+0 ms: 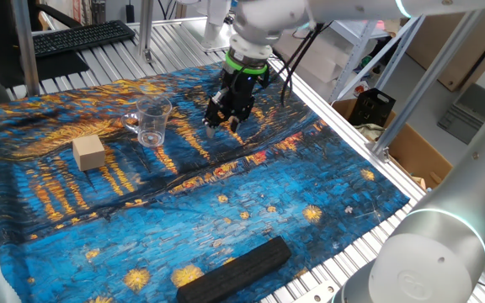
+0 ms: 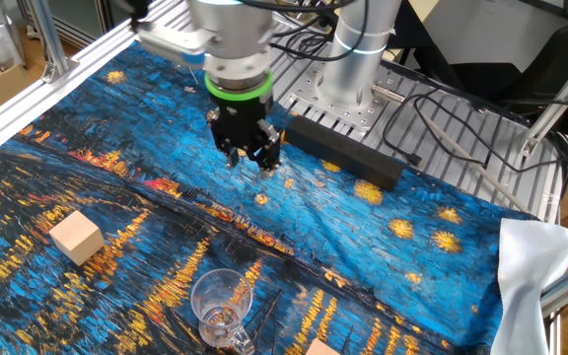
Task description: Pick up the cup
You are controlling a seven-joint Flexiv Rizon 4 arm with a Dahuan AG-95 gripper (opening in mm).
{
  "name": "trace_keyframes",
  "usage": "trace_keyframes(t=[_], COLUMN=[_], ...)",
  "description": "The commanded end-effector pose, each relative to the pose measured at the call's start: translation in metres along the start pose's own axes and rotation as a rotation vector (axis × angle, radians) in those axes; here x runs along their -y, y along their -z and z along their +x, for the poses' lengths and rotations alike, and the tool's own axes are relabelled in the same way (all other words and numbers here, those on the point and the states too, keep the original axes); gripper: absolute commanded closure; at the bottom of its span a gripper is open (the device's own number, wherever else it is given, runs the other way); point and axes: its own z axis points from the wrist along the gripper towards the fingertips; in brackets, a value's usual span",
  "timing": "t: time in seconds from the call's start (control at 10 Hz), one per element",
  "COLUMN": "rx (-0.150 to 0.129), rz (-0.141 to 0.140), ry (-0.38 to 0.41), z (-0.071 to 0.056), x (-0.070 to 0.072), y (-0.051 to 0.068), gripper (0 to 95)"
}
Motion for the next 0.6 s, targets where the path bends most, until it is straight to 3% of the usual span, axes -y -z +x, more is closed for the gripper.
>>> trace_keyframes(t=[0.1, 0.6], rx=[0.001, 0.002], rz=[-0.006, -0.005], ry=[0.001, -0.004], z=[0.0016, 0.0016], x=[-0.0008, -0.0029], y=[0.0002, 0.0006], gripper=[95.0, 95.0])
